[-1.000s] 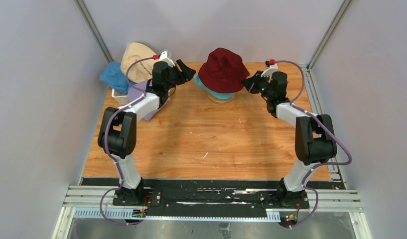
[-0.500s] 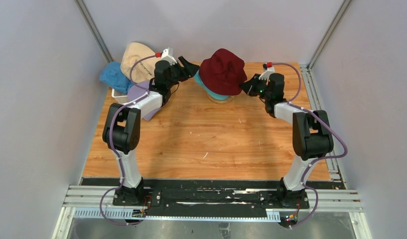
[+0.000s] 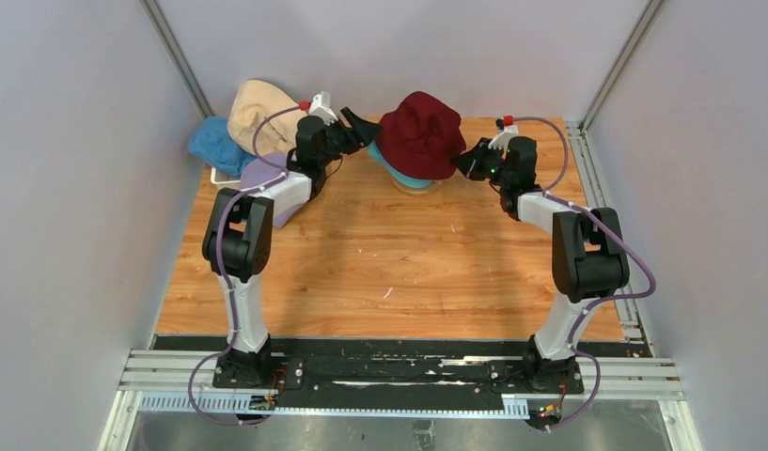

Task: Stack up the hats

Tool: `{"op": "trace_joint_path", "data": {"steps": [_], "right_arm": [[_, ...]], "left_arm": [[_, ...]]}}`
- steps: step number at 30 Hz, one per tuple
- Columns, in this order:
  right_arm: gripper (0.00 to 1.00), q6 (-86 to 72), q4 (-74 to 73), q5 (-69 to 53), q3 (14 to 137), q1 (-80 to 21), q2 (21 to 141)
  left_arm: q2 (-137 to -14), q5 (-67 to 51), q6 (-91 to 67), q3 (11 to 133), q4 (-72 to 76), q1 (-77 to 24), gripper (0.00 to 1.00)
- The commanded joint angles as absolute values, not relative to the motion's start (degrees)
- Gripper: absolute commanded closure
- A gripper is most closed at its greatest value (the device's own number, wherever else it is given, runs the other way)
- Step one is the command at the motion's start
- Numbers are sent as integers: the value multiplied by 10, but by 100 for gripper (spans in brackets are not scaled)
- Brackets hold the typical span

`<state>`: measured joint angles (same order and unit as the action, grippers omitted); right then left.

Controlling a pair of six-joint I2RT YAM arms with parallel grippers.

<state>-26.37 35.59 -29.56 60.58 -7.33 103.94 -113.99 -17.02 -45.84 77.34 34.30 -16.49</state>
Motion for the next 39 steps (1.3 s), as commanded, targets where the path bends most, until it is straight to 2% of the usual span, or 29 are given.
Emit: {"op": "trace_joint_path", "data": {"steps": [1, 12, 17, 19, 23, 24, 28, 30, 39], "right_arm": [[99, -268, 355, -312, 624, -68, 1045], [99, -266, 354, -312, 621, -68, 1047], [99, -263, 352, -310, 621, -68, 1048], [100, -263, 352, -310, 621, -68, 1049], [100, -263, 352, -308, 622, -68, 1050], [99, -263, 352, -309, 621, -67, 1051], [100, -263, 352, -308, 621, -68, 1053], [99, -262, 352, -308, 621, -67, 1053], [99, -255, 339, -299, 627, -67, 1057]], "left_arm": [[-1158, -188, -468, 792, 377, -168, 36], [-1197, -204, -522, 796, 464, -169, 37], [-1214, -209, -559, 790, 529, -170, 41], [-1221, -214, -572, 788, 554, -170, 45], [-1230, -223, -596, 777, 607, -169, 64], [-1232, -224, -600, 774, 616, -170, 72], [-1232, -227, -608, 754, 633, -169, 94], [-1230, -224, -606, 746, 631, -170, 99], [-1223, -214, -584, 715, 610, -169, 100]]}}
